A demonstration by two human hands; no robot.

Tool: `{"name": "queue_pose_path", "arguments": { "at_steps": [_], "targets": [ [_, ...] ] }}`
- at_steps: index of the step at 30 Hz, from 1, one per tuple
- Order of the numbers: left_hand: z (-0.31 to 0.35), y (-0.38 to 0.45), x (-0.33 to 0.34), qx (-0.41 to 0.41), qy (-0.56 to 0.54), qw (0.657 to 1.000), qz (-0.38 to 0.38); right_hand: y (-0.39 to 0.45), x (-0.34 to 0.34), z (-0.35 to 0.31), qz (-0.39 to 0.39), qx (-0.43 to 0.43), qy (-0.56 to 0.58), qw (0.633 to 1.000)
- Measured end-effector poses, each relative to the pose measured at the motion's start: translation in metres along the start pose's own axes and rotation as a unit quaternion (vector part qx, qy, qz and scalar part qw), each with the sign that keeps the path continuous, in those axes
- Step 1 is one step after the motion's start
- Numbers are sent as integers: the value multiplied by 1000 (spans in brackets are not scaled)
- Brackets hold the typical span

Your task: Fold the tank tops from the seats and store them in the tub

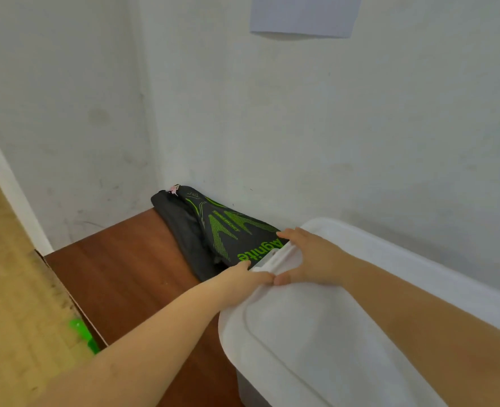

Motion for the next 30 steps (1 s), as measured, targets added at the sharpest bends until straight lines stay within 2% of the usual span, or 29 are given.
{"name": "queue_pose_path", "arguments": {
  "at_steps": [4, 8, 11, 16, 19, 23, 30],
  "targets": [
    [-3, -1, 1, 26, -19, 999, 31, 13, -7, 6, -30, 3, -12, 999],
    [-1, -7, -1, 96, 93, 980, 144, 28, -4, 11, -26, -48, -43, 998],
    [1, -7, 0, 143, 120, 964, 189, 32, -1, 16, -10, -92, -36, 995],
    [1, -6, 1, 164, 162, 949, 216, 31, 1, 18, 42, -156, -18, 987],
    [1, -7, 2, 171, 193, 939, 227, 31, 4, 22, 54, -164, -3, 985],
    [4, -9, 6, 180, 218, 928, 244, 28, 14, 30, 114, -175, 18, 978],
    [15, -11, 11, 156, 309, 911, 224, 13, 13, 26, 86, -140, -22, 986]
  ]
}}
Point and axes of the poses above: each hand's wrist, its own y-axis towards the middle knuckle, its own x-axis out of the palm, z = x × y, the point moved 1 cm from there along y, towards the middle knuckle, and after that the axes turned 14 degrees about y, right-handed, at the moved point
